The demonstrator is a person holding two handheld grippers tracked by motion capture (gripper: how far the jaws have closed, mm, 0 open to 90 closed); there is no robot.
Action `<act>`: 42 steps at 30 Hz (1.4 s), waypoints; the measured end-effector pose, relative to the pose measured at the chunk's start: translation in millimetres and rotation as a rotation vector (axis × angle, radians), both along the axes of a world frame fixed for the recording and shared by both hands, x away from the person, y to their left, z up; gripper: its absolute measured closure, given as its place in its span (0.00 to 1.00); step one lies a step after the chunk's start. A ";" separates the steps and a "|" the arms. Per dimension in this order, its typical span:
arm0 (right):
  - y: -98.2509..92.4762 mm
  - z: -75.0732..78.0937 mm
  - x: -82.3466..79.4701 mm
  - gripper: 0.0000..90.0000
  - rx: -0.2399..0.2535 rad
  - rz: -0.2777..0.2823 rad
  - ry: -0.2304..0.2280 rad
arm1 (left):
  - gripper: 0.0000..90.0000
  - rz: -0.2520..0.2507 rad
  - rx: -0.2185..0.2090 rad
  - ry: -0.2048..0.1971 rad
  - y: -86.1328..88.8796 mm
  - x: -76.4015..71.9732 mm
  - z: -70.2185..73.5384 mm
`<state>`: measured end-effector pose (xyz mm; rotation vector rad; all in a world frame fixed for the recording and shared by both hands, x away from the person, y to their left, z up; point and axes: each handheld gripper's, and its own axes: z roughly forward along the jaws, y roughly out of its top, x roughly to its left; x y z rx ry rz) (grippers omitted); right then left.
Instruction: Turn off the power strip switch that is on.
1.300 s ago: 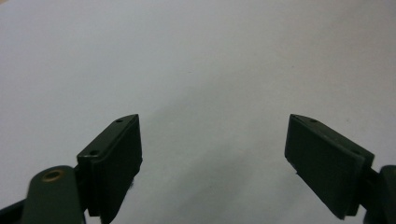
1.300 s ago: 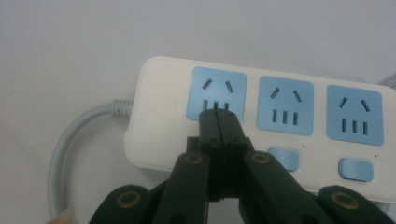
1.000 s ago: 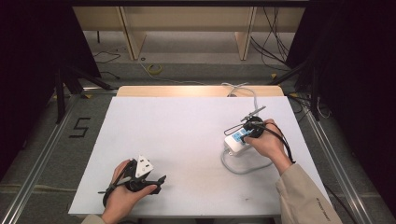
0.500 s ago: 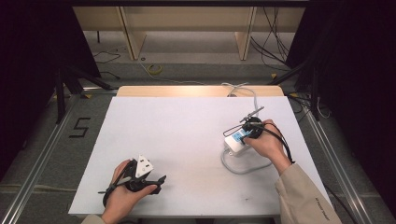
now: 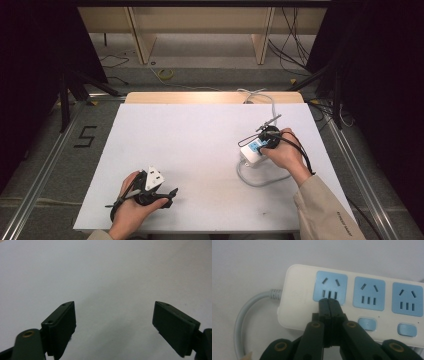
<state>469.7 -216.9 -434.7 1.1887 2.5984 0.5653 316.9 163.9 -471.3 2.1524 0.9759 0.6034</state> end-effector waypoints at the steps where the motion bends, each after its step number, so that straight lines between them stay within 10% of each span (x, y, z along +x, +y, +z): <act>1: 0.3 -0.1 -0.2 1.00 -0.001 -0.001 -0.001 | 0.21 0.003 -0.004 -0.001 -0.2 0.0 -0.2; 42: -1.8 -2.2 -2.4 1.00 0.022 -0.022 -0.006 | 0.21 0.000 0.000 0.002 -0.9 0.4 -0.6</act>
